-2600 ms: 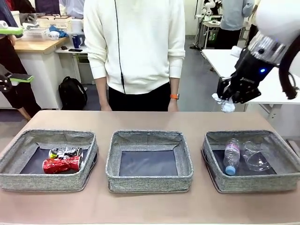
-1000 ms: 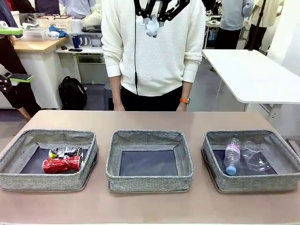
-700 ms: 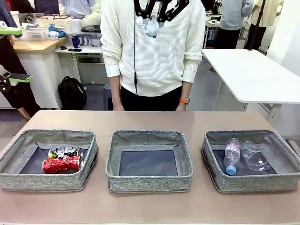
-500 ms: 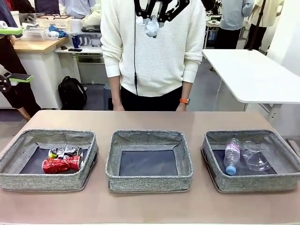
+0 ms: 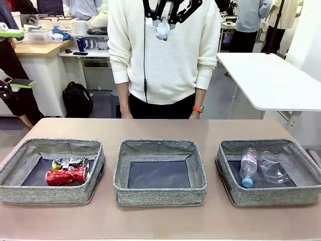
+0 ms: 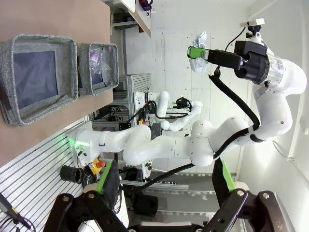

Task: Sort the waste into the appropriate baskets.
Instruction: Place the picked waste into the Fabric basket indicated by the person.

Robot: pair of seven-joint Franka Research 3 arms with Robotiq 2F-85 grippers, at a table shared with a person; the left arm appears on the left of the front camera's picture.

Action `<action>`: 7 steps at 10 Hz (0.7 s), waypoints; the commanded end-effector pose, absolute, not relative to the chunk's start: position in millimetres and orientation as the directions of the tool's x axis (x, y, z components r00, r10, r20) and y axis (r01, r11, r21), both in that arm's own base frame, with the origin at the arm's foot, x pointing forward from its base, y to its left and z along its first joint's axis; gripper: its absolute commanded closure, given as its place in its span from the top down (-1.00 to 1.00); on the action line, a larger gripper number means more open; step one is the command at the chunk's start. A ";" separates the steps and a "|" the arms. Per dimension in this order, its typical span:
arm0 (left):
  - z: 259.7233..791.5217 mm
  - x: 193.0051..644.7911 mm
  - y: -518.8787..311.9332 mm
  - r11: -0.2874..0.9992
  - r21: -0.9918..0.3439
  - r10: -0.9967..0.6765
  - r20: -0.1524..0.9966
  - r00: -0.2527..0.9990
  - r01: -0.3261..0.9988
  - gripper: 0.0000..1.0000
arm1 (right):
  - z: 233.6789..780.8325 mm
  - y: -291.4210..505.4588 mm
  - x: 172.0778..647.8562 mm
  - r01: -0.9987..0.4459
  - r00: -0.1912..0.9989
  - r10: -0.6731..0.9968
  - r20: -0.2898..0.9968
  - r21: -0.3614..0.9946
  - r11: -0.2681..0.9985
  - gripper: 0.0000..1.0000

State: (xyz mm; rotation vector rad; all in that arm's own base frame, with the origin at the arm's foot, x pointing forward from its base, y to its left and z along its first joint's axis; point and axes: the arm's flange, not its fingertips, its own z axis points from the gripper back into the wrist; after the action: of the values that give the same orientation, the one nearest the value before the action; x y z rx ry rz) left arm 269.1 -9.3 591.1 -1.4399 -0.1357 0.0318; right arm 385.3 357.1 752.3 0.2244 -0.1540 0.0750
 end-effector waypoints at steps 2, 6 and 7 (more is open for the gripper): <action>590.5 268.0 -6.2 0.135 -0.988 0.088 0.091 0.992 0.078 1.00 | 752.5 355.8 383.6 -0.088 0.985 0.053 0.165 0.212 0.973 -0.83; 590.5 268.0 -6.2 0.135 -0.988 0.088 0.091 0.992 0.078 1.00 | 752.5 355.8 383.6 -0.088 0.985 0.053 0.165 0.212 0.973 -0.83; 590.5 268.0 -6.2 0.135 -0.988 0.088 0.091 0.992 0.078 1.00 | 752.5 355.8 383.6 -0.088 0.985 0.053 0.165 0.212 0.973 -0.83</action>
State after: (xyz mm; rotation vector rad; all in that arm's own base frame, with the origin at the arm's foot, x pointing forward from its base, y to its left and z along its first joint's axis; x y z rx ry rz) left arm 269.1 -9.3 591.1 -1.4399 -0.1357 0.0318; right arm 385.3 357.2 752.3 0.2244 -0.1539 0.0753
